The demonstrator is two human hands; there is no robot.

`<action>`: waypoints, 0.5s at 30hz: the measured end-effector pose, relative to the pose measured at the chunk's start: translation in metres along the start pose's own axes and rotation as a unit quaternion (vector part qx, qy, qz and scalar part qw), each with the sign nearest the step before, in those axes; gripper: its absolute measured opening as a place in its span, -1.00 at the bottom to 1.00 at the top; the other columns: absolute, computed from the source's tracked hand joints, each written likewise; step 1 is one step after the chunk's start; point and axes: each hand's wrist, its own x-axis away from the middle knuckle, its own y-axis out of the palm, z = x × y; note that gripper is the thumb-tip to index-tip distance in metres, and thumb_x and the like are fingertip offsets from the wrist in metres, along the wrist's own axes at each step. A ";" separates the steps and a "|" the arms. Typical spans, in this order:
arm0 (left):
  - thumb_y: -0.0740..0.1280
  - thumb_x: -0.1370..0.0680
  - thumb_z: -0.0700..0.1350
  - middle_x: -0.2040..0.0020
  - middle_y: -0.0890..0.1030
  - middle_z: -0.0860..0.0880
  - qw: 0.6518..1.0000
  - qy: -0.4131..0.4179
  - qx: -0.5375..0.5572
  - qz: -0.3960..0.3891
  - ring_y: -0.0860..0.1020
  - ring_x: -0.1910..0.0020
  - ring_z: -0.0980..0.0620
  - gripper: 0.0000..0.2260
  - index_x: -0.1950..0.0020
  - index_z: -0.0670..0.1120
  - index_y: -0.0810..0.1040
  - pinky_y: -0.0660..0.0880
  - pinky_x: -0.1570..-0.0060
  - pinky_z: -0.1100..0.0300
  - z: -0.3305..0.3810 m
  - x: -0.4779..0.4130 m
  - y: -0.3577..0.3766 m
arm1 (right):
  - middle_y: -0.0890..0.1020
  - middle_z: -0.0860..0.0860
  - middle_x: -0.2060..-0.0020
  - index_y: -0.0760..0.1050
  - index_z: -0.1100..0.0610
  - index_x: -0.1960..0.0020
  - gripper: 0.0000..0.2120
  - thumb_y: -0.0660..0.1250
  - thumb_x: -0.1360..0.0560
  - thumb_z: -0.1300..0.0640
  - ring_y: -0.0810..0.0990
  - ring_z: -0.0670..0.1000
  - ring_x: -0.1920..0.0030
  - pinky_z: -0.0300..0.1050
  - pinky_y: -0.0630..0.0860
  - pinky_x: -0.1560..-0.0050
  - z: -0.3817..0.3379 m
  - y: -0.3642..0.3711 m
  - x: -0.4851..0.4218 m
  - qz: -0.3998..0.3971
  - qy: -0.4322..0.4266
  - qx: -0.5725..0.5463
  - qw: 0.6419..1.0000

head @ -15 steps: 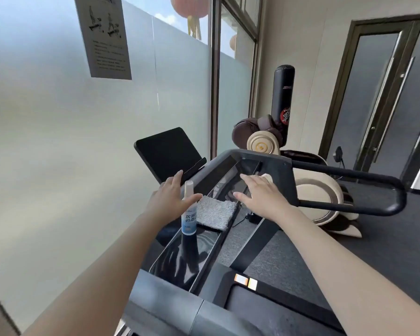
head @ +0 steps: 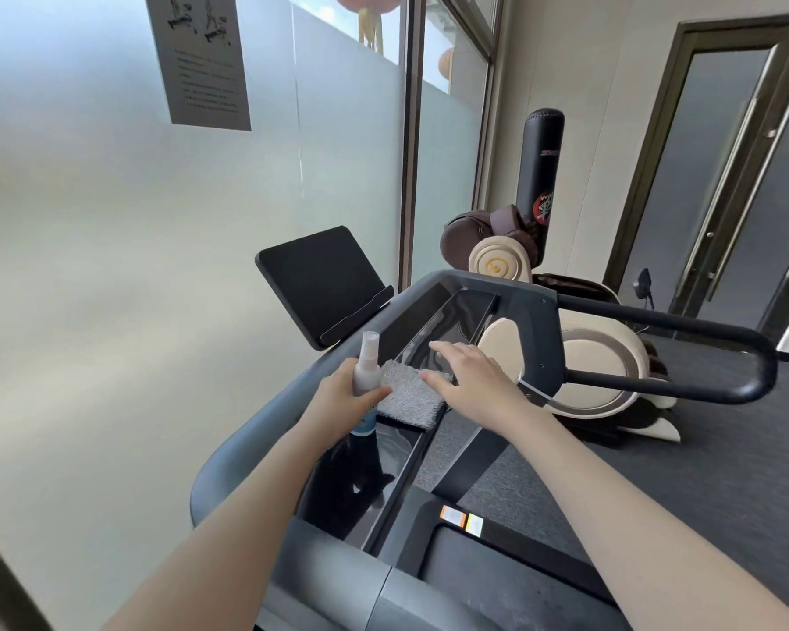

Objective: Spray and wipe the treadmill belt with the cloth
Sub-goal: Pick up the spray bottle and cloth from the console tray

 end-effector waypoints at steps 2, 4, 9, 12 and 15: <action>0.44 -0.52 -0.03 0.20 0.51 0.06 0.999 0.021 -0.023 -0.008 0.45 0.22 0.09 -0.76 0.03 -0.08 0.41 0.36 0.25 0.22 0.006 0.001 0.002 | 0.51 0.03 -0.23 0.29 0.07 -0.43 -0.52 0.17 -0.59 -0.11 0.42 0.04 -0.28 0.01 0.36 -0.29 -0.010 -0.008 -0.001 0.026 -0.010 -0.068 0.997; 0.42 -0.53 -0.02 0.24 0.49 0.08 0.997 0.051 -0.051 -0.016 0.41 0.29 0.14 -0.76 0.04 -0.07 0.38 0.33 0.30 0.24 0.017 0.003 0.003 | 0.56 0.01 -0.07 0.36 0.08 -0.38 -0.56 0.20 -0.58 -0.10 0.51 0.02 -0.13 -0.09 0.43 -0.15 -0.021 -0.017 -0.003 0.049 -0.020 -0.142 0.988; 0.39 -0.54 -0.03 0.26 0.44 0.05 0.988 0.125 -0.093 -0.022 0.35 0.38 0.08 -0.73 -0.02 -0.17 0.39 0.31 0.40 0.31 0.047 0.017 0.001 | 0.50 -0.06 0.26 0.49 0.12 -0.06 -0.69 0.22 -0.56 -0.13 0.48 -0.06 0.19 -0.17 0.40 0.16 -0.040 -0.038 -0.005 0.078 -0.019 -0.201 0.976; 0.38 -0.53 -0.04 0.28 0.43 0.04 0.986 0.138 -0.090 -0.021 0.32 0.42 0.09 -0.74 -0.01 -0.18 0.39 0.30 0.45 0.32 0.059 0.026 -0.002 | 0.52 0.06 0.34 0.45 0.13 0.18 -0.67 0.24 -0.55 -0.13 0.51 0.05 0.24 0.02 0.49 0.14 -0.039 -0.042 -0.007 0.074 -0.022 -0.201 0.977; 0.38 -0.52 -0.05 0.26 0.50 -0.02 0.988 0.122 -0.085 -0.035 0.45 0.40 -0.03 -0.75 -0.01 -0.19 0.41 0.43 0.39 0.20 0.066 0.036 -0.002 | 0.51 0.11 0.37 0.40 0.16 0.27 -0.67 0.27 -0.55 -0.03 0.49 0.08 0.31 0.01 0.48 0.21 -0.036 -0.040 -0.007 0.089 -0.031 -0.205 0.974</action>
